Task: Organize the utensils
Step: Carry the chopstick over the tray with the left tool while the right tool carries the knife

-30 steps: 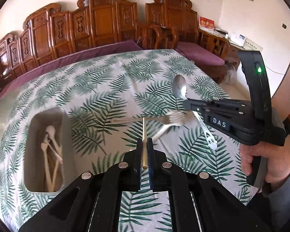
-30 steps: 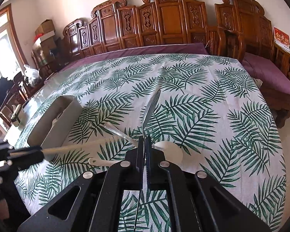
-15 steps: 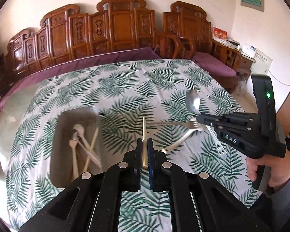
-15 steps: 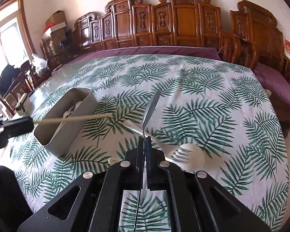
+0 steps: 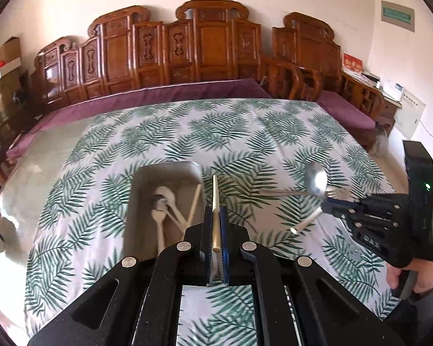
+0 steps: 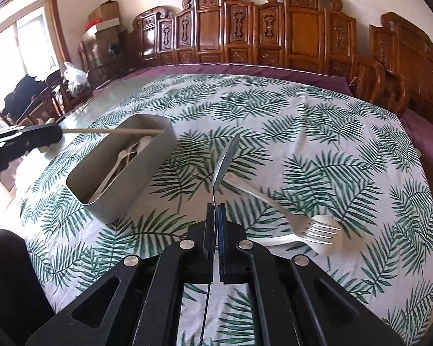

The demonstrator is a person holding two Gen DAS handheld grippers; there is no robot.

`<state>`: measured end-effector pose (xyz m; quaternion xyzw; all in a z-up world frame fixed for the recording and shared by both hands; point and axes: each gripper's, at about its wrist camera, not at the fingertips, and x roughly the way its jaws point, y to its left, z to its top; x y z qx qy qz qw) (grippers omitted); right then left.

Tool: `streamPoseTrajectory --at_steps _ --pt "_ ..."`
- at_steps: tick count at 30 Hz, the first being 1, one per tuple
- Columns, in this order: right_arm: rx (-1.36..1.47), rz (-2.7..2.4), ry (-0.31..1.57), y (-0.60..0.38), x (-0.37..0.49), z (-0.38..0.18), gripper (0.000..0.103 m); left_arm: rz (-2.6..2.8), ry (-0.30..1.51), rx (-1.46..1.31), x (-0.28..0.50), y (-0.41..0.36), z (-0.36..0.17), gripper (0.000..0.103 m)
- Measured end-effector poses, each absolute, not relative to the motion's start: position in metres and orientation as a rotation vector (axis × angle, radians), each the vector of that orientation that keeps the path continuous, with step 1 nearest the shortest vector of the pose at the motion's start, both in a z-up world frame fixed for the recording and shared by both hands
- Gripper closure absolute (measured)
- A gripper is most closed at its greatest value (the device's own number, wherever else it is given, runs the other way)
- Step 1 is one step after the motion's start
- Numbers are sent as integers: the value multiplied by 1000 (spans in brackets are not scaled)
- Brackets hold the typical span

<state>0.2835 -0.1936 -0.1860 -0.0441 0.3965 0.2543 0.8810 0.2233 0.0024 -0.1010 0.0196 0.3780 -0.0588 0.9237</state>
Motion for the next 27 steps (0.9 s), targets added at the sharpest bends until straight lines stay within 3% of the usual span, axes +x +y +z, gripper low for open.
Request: streamPoseTrajectory --at_steps 27 --pt "-120 610 864 -150 280 -197 100 -5 854 27 267 69 -167 99"
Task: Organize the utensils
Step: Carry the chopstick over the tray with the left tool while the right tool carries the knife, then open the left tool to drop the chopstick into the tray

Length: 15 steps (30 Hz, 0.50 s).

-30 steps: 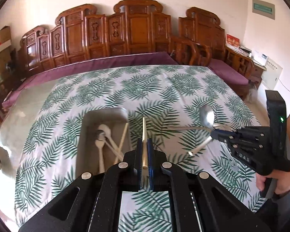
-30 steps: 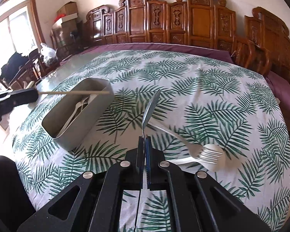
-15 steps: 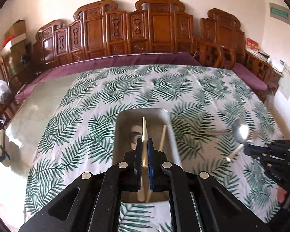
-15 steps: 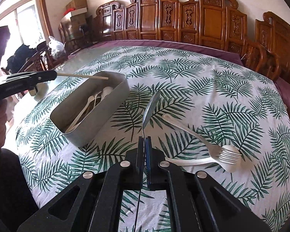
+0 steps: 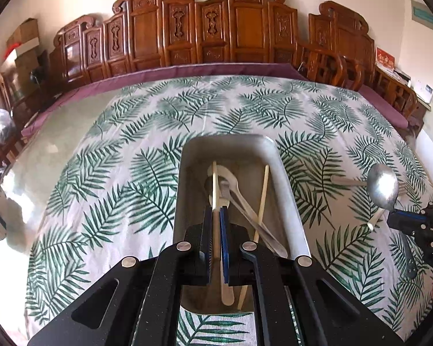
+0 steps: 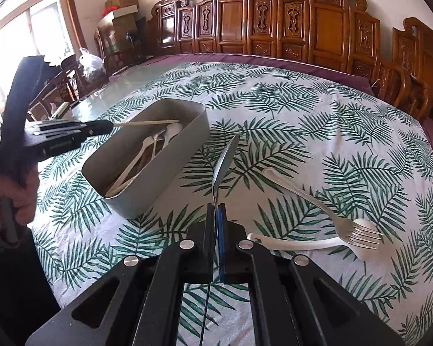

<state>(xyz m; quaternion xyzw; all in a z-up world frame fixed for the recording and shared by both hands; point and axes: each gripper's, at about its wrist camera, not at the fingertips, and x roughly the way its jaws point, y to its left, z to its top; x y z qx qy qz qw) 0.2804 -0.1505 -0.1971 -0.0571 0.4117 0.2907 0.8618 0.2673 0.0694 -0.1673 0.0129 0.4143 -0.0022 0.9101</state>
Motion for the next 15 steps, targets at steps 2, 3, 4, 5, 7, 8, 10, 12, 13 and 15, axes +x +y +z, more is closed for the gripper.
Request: streamPoseTrajectory --at_steps 2,3,4,5,7,8,10,12,13,15 --pt "-108 614 866 -147 281 -196 100 -11 871 18 269 71 -172 99" --pt "-104 619 866 -144 282 -196 100 -14 880 13 270 72 -173 99" --pt "-104 622 864 -141 282 -195 100 -14 883 9 270 72 -175 99" --pt "-104 624 862 -139 282 -194 100 -14 889 1 271 74 -176 98" --pt "-103 631 857 -134 282 -192 100 -17 895 -3 271 75 -177 98" --pt "-103 634 854 -131 282 -190 100 -15 895 -1 271 76 -178 98" --pt "-104 639 846 -126 282 -187 100 -14 898 -1 272 77 -179 95" --pt "-100 644 842 -121 282 -184 100 -11 896 -7 272 81 -178 89" --pt "-101 645 839 -118 283 -183 100 -9 893 -9 272 82 -177 85" --pt "-100 651 836 -112 283 -180 100 -5 884 -12 272 86 -174 82"
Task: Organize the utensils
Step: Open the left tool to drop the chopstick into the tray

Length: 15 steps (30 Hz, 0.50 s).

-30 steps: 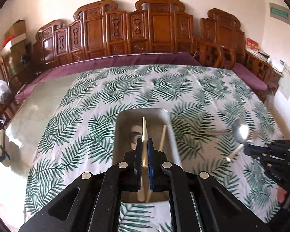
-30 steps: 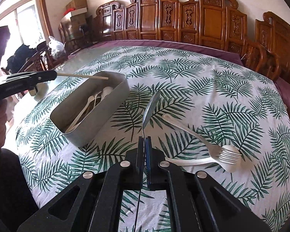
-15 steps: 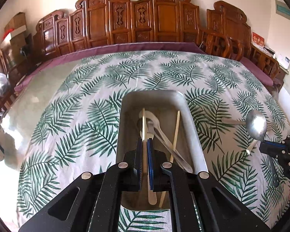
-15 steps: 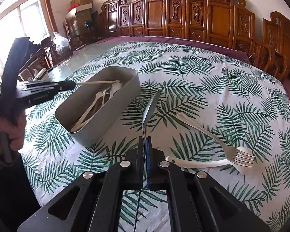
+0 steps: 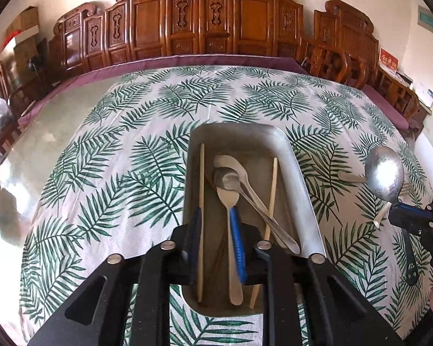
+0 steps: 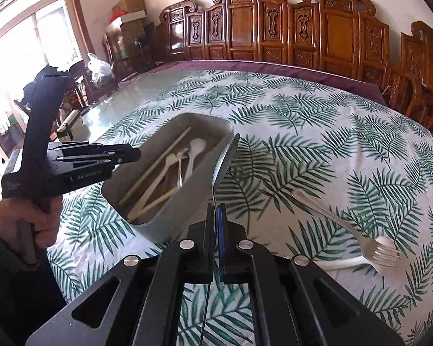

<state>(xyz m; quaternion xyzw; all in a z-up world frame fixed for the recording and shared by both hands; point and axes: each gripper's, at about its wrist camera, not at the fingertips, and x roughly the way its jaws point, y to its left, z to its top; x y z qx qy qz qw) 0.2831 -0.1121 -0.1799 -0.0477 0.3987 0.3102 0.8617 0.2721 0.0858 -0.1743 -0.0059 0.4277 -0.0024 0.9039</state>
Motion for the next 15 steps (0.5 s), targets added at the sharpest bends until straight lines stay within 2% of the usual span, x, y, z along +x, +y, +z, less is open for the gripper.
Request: streamPoseTrajectory --at_steps 6,8,10,13,15 --pt "-94 678 835 -90 287 -175 100 3 858 -33 270 99 -166 58" --pt "-91 685 833 -83 290 -173 100 2 833 -45 269 105 -160 40" --pt "-93 689 830 -75 292 -172 100 6 813 -52 267 111 -155 34" --pt "-94 695 825 -64 297 -170 100 20 796 -57 266 118 -150 21" --pt "-89 697 821 -57 301 -169 100 27 792 -58 266 124 -148 16"
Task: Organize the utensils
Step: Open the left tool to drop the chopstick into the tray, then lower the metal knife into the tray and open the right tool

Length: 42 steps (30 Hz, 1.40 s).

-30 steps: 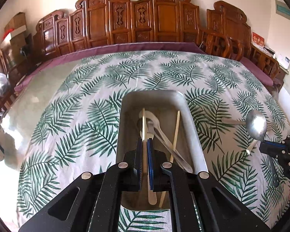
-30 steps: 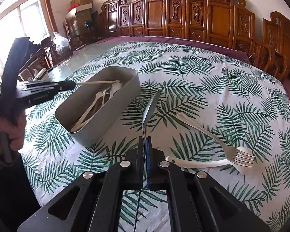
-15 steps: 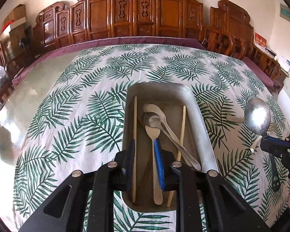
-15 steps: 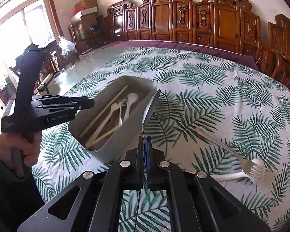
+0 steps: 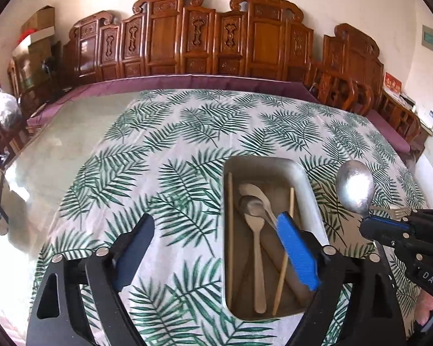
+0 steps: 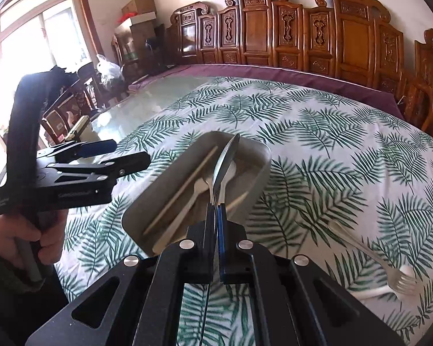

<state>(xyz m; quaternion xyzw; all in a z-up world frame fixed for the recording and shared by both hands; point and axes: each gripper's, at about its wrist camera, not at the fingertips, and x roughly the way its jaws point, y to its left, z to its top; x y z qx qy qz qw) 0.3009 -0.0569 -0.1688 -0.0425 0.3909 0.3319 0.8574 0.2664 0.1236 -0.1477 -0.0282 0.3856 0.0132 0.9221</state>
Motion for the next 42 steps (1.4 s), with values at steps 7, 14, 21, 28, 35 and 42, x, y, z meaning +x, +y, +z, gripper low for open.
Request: streamPoseTrajectory --at_steps 7,14,21,28,35,42 --pt "-50 703 815 -37 318 -165 100 55 776 -69 266 142 -143 11" --pt "-61 695 838 -6 337 -179 100 73 753 -66 264 150 -140 10" --pt "-48 692 905 16 354 -207 100 92 762 -86 264 160 -141 10" --pt "-27 731 959 26 352 -224 100 101 766 -96 265 167 -141 10" --pt "-14 753 947 25 347 -224 96 99 764 -95 264 165 -140 10" --pt "-40 747 880 -9 330 -202 96 77 762 -105 263 158 -139 10"
